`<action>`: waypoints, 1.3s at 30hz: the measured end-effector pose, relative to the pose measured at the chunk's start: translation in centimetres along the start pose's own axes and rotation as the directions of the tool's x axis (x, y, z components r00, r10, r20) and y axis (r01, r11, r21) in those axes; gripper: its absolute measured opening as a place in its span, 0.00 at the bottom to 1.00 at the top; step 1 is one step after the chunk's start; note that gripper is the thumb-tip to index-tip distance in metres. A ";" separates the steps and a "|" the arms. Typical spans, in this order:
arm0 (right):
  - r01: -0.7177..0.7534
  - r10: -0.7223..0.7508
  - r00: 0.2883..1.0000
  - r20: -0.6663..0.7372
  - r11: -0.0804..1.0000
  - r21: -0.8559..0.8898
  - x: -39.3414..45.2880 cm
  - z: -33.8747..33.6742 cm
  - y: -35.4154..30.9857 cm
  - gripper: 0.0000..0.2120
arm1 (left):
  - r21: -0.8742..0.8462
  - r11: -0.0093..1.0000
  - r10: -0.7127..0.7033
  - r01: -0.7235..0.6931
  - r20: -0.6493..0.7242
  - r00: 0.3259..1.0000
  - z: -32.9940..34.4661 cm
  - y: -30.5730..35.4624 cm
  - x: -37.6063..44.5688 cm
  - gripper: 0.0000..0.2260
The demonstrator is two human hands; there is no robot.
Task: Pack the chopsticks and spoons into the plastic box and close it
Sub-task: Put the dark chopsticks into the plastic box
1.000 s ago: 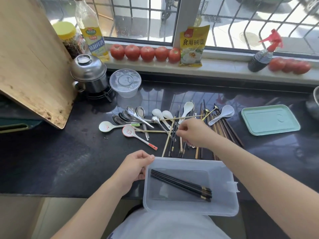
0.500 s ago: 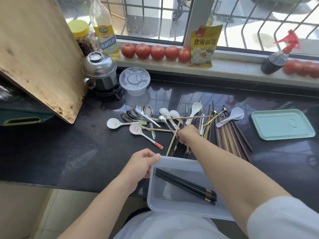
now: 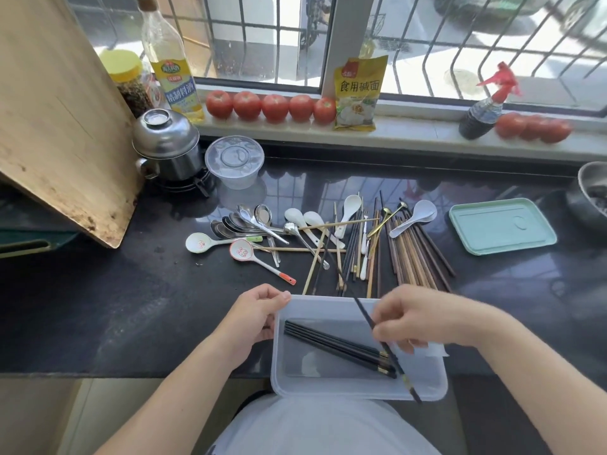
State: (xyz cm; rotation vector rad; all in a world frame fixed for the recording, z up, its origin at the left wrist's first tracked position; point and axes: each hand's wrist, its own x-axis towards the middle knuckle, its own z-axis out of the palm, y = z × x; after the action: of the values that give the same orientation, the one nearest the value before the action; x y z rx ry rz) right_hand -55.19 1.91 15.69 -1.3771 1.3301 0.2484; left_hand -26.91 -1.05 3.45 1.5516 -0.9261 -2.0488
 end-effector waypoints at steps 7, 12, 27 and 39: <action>-0.125 0.025 0.989 -0.145 0.657 -0.743 7.4 8.0 3.2 0.07 | -0.016 0.999 -0.037 0.038 0.056 0.998 -0.3 0.6 0.1 0.10; -0.132 0.031 0.990 -0.139 0.568 -0.812 11.3 9.0 3.1 0.08 | -0.013 0.999 -0.039 0.039 0.040 0.998 -0.2 0.4 0.0 0.10; -0.034 -0.021 0.900 -0.435 0.992 -0.119 8.8 -1.8 -3.9 0.16 | 0.015 1.000 0.014 -0.014 -0.014 1.000 0.1 0.3 -0.2 0.10; -0.399 0.467 0.736 -0.489 0.884 0.243 22.5 -1.3 -1.3 0.06 | 0.078 0.996 0.062 -0.050 -0.166 0.984 1.6 0.6 -0.7 0.10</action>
State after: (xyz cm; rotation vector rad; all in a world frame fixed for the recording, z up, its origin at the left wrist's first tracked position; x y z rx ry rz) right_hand -47.25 -11.69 -0.46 -1.0405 2.1125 0.0846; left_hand -28.25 -0.54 4.62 1.6874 -0.9788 -1.8314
